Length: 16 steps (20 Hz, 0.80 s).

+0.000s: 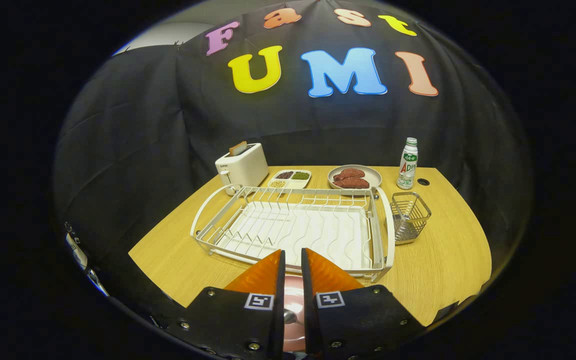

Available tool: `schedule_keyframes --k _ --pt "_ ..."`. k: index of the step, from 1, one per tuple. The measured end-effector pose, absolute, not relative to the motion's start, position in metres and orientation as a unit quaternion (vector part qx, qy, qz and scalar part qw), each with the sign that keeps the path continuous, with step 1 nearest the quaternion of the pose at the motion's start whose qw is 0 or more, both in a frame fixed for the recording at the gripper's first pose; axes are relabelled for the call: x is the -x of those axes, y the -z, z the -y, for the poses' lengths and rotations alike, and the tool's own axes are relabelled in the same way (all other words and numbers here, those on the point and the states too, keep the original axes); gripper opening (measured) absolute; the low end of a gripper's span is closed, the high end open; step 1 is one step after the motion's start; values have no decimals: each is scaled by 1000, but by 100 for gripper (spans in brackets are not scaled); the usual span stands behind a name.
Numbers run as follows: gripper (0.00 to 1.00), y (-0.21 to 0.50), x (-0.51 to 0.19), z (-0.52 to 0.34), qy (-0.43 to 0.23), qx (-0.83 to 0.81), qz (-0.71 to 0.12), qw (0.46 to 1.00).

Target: Take the plate from the dish rack, then take the spoon from the basket and place it into the plate.

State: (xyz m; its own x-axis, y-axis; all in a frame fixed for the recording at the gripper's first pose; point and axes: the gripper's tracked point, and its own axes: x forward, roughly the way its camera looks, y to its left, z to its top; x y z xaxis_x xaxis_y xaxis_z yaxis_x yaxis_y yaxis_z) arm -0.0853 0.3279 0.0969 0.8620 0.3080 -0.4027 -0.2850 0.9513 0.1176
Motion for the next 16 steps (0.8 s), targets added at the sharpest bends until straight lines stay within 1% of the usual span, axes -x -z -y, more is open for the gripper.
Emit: schedule_keyframes --k 2,6,10,16 --pt "16 -124 79 -319 -140 -33 -183 973" --pt "16 -201 63 -299 -120 -42 -112 986" --pt "16 -295 43 -273 -103 -51 -41 993" --pt "16 -409 26 -242 -82 -56 29 995"
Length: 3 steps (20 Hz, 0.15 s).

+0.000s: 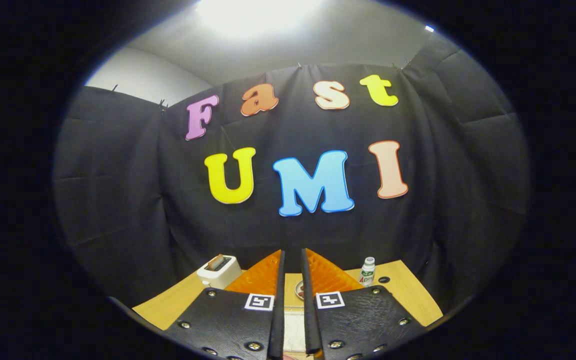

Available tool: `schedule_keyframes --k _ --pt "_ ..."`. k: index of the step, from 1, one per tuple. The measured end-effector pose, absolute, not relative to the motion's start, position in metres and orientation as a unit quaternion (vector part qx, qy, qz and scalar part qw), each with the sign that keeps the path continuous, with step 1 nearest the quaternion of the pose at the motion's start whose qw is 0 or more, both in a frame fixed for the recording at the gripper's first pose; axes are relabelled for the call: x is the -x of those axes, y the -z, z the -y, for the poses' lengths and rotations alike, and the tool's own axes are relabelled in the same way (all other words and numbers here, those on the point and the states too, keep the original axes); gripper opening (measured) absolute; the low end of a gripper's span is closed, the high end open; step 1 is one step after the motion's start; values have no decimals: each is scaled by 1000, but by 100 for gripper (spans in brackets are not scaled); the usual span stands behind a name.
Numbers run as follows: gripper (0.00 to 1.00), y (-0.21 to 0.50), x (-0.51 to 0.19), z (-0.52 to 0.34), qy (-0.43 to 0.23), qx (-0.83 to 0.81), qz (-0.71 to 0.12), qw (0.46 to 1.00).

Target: Take the plate from the dish rack, then take the spoon from the basket and place it into the plate.

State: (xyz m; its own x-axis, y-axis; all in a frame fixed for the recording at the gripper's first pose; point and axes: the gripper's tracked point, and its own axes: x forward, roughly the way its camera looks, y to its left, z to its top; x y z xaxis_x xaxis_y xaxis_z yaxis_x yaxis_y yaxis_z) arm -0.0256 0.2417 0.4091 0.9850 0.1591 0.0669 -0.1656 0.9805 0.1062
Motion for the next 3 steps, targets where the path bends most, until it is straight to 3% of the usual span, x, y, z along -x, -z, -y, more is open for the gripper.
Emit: schedule_keyframes --k 3 --pt "16 -441 20 -228 -70 -56 57 994"
